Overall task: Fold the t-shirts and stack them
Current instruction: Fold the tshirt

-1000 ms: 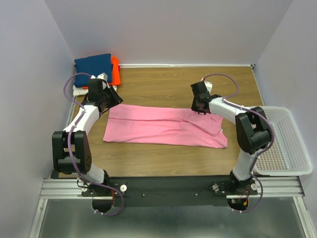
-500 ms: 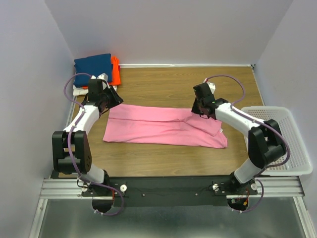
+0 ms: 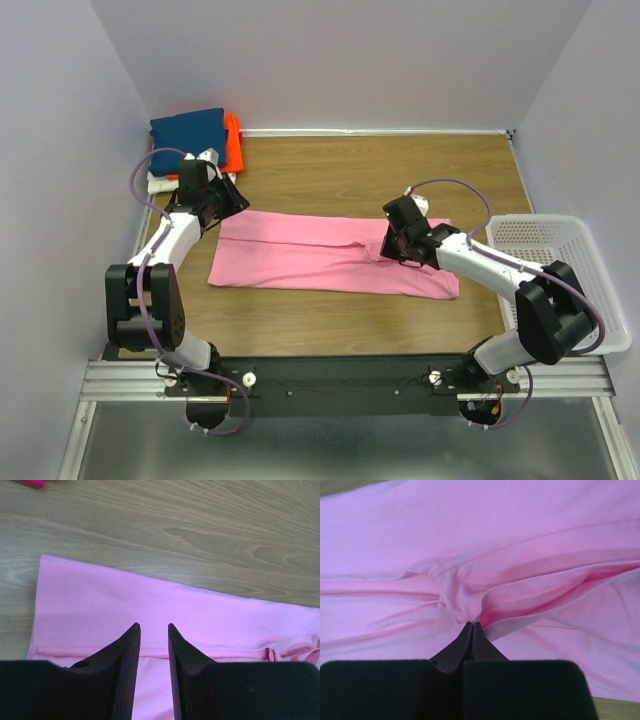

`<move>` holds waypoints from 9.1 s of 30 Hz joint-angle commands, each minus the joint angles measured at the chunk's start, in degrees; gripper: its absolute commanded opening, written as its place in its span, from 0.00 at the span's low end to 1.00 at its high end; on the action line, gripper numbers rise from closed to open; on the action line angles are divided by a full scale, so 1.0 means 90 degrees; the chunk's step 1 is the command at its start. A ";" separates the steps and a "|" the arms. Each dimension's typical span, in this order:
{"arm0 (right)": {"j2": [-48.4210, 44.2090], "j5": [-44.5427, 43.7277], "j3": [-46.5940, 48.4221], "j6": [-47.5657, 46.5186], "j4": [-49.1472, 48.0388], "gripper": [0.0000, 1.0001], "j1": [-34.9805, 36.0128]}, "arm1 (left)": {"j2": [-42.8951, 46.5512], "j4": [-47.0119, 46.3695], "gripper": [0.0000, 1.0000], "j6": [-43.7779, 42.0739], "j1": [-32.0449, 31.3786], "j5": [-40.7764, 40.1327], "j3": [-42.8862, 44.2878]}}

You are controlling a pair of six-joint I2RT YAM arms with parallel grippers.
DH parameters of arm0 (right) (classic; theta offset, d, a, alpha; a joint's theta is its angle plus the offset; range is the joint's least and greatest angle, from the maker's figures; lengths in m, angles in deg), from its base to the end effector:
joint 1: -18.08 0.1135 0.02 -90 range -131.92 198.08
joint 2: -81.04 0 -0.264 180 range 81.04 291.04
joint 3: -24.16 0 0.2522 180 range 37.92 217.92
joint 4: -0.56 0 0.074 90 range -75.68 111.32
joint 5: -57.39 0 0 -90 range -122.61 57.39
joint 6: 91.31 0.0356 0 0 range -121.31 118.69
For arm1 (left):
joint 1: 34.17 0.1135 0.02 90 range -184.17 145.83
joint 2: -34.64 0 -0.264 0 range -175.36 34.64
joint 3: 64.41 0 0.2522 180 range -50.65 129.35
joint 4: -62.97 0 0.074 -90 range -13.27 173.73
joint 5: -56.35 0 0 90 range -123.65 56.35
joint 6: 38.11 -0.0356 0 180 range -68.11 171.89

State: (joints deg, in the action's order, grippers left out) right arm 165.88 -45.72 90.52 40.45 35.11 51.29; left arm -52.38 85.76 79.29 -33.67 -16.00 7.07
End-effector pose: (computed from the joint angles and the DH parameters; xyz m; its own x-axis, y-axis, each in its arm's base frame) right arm 0.2561 0.1580 0.2097 -0.7779 0.2660 -0.5693 0.1324 0.9550 0.2654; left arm 0.3340 -0.0079 0.2426 -0.6562 -0.4443 -0.6099 -0.0816 0.8453 -0.5280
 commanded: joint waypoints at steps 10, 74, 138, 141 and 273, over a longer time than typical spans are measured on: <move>0.0310 -0.0097 0.0083 0.0761 0.0072 0.01 0.0626 | 0.0118 -0.0096 0.36 -0.0114 -0.0240 0.0178 -0.0084; -0.1389 -0.0243 -0.0893 -0.0226 0.0990 0.15 -0.1522 | -0.2010 0.0519 0.47 -0.0895 -0.4956 0.0744 0.1761; -0.1575 -0.1132 -0.0209 -0.0362 0.1674 0.30 -0.1532 | -0.2597 0.1456 0.00 -0.1150 -0.5826 -0.1560 0.2250; -0.1536 -0.1142 -0.0239 -0.0353 0.1674 0.30 -0.1532 | -0.2528 0.1515 0.00 -0.1179 -0.5826 -0.1667 0.2259; -0.2795 0.1417 -0.2309 0.0643 0.0726 0.04 -0.1522 | -0.2665 0.1935 0.04 -0.1706 -0.5338 -0.0701 0.2689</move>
State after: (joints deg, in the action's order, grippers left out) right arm 143.02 -34.70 71.68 43.95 39.05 37.82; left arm -76.14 101.94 65.12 -82.11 -23.59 30.32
